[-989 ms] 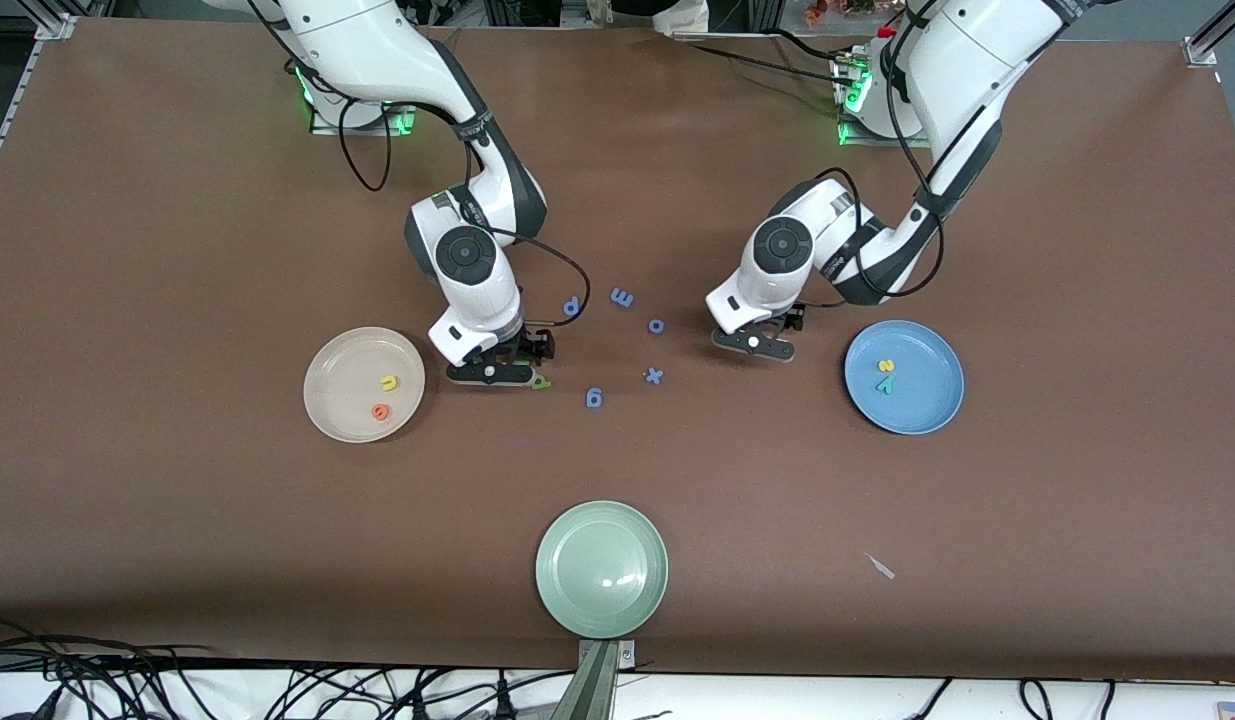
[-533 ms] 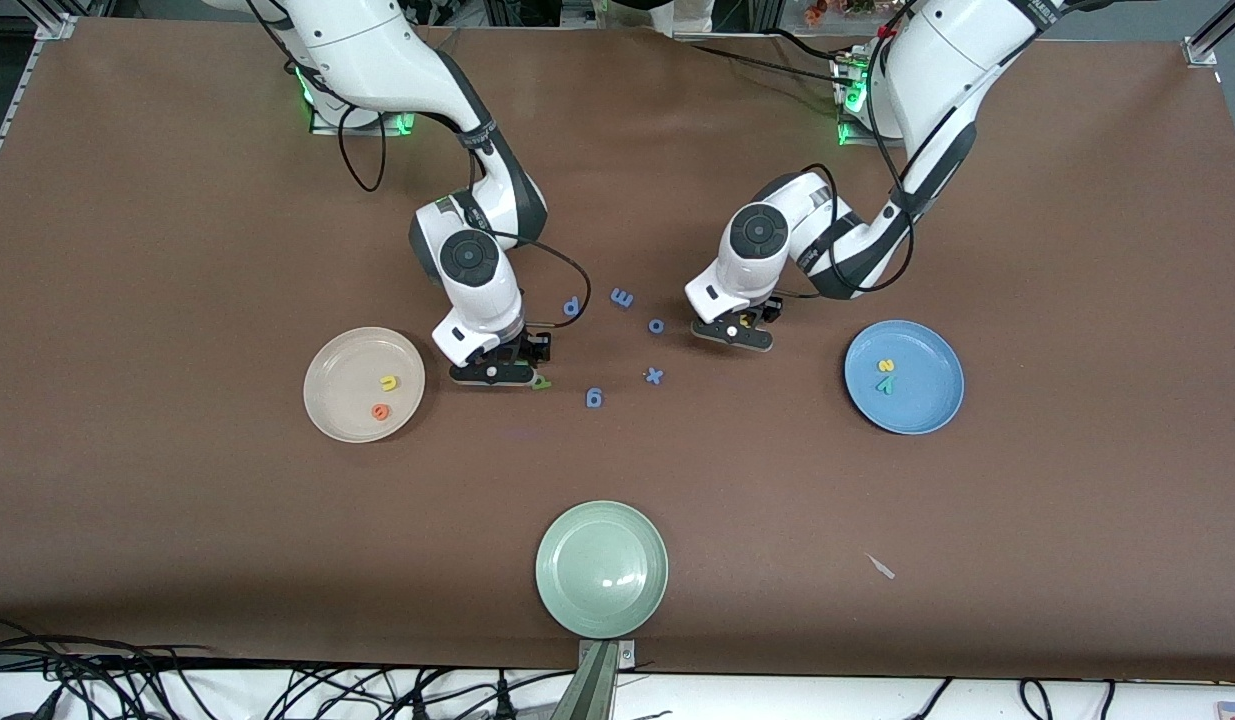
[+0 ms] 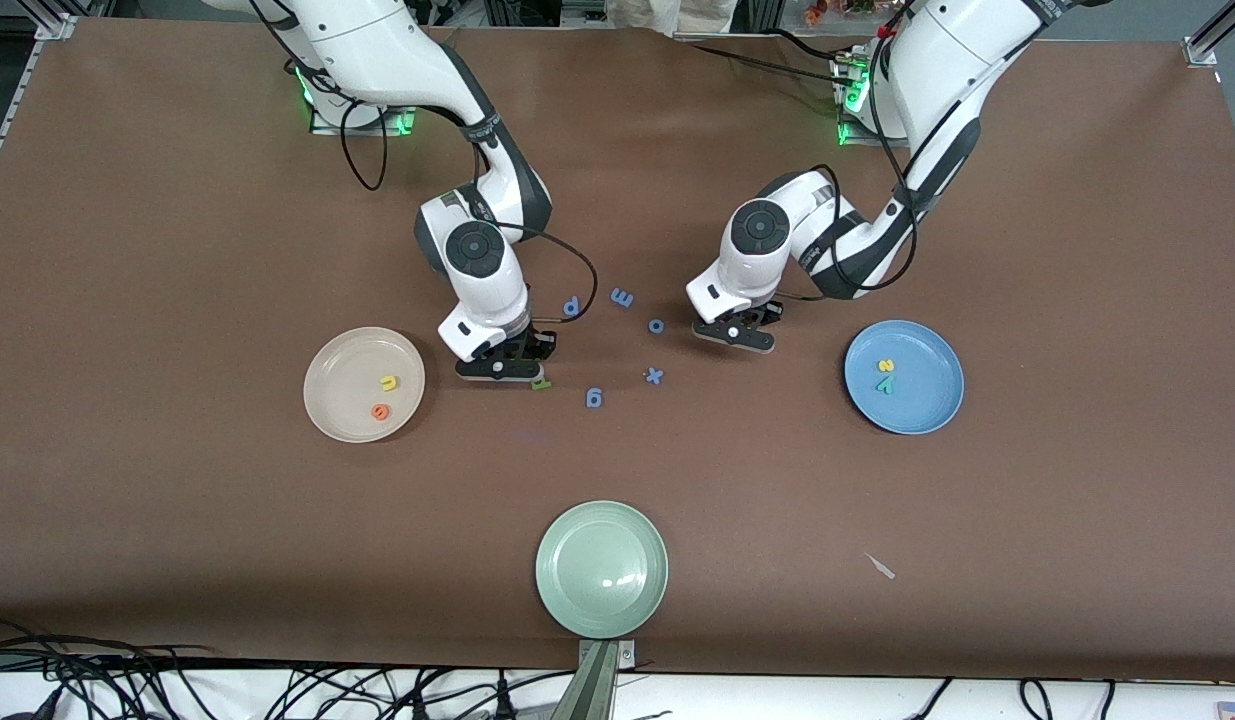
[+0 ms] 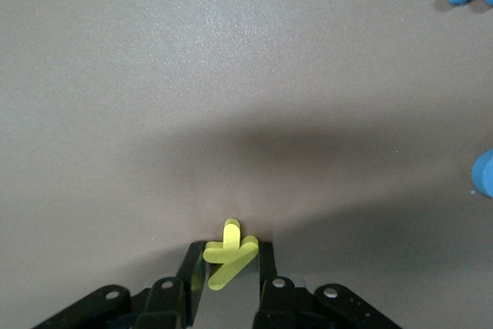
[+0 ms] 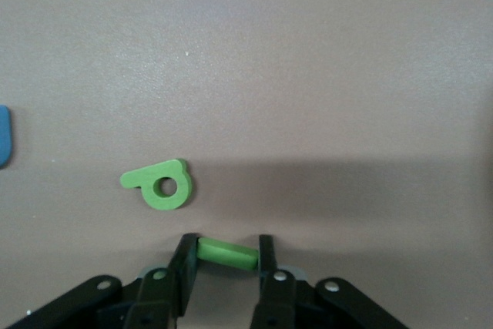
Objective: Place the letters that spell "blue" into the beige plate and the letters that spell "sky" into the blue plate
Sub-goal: 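Drop the yellow k on the blue plate while the right gripper drops the green l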
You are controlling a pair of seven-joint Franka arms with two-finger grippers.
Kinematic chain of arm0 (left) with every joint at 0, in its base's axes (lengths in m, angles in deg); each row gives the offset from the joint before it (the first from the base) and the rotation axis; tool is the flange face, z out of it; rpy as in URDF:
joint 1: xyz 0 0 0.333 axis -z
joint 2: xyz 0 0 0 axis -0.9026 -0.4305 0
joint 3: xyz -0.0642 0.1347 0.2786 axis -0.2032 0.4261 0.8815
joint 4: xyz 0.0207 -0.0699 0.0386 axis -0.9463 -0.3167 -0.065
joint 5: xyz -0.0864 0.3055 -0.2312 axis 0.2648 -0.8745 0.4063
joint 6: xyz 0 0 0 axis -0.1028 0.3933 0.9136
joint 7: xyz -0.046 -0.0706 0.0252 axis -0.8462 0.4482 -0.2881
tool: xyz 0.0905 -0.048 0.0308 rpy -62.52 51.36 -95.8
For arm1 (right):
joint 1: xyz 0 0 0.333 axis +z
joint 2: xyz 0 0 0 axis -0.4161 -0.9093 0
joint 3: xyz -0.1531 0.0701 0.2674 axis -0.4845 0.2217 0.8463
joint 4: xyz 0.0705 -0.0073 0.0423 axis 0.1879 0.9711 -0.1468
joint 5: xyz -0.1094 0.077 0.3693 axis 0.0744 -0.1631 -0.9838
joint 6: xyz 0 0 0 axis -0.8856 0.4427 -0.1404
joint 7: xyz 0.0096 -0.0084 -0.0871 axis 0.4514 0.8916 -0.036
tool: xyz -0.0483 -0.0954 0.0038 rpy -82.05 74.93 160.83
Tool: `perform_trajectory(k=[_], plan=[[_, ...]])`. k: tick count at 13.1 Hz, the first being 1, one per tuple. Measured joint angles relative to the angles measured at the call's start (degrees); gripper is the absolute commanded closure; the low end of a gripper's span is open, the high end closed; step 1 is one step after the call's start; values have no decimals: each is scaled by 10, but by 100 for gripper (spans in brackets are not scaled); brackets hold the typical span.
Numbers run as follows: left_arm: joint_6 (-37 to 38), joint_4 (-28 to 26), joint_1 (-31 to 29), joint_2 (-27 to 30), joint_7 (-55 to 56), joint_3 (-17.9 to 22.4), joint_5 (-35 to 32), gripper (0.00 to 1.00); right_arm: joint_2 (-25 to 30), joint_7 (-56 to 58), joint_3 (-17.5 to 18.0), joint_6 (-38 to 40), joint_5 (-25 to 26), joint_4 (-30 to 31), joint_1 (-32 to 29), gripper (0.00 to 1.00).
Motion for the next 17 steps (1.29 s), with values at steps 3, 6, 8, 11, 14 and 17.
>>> perform_trajectory(k=[3,6,8,11,14,17], plan=[[1,2,-4,1,-2,2,-1,91,1,29,-13,19,0,-3,1,74],[81,21,-25,26,-61,4,-8,91,14,167,-83,133,0,-41,-1,74],[147,36,-52,60,-127,4,-9,91,25,277,-137,191,0,-54,-5,50],[172,34,-127,85,-254,7,-9,89,26,333,-158,167,-24,-18,-22,13],[172,30,-198,85,-344,9,-9,1,27,319,-146,117,-47,17,-18,13],[170,29,-223,83,-371,8,-9,0,32,196,-102,147,-59,-46,-4,13]])
